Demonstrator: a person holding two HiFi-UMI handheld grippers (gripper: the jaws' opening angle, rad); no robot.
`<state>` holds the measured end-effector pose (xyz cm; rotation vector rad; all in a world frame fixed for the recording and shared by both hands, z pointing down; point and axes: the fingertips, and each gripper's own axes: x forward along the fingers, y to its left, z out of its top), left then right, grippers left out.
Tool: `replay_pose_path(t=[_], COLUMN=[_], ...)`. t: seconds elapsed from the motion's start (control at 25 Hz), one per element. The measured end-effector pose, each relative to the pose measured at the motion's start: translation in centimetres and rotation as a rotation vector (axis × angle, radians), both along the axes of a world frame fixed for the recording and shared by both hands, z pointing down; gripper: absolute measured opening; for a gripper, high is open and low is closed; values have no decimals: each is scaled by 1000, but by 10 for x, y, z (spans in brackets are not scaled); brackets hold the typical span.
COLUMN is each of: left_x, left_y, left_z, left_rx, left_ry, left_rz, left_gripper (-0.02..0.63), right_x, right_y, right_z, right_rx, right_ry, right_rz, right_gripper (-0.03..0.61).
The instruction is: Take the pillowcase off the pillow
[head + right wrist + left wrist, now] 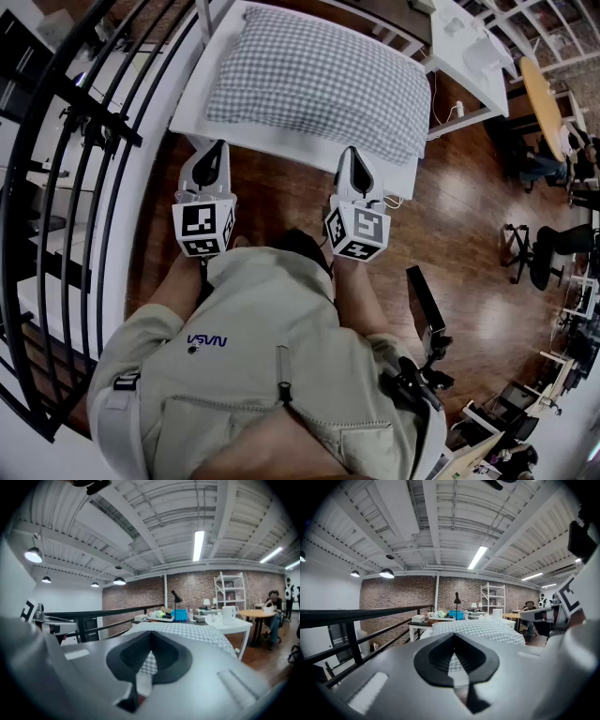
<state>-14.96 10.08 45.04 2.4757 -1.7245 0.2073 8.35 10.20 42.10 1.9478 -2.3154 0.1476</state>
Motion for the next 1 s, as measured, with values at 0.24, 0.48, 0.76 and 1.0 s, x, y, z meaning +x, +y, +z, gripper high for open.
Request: replay_pose_path(t=[0.24,0.48,0.76,1.0], left_x=[-6,2,-6,-49], left_y=[-30,-84,-129,-163], left_z=[6,12,22,39], left_rx=[-10,-46,-90,-159], left_ry=[-16,-82,-107,-88], left_rz=[-56,-116,-214,-230], left_gripper=[6,6,6,27], right_x=[-8,-23,-52,-109], right_y=[-40,-114,-176,-202], right_z=[4,17,22,32], right_rx=[-9,-33,-54,-126], right_ry=[12,13,39,119], right_rz=[-71,-236,-401,-487], right_gripper=[0,2,2,23])
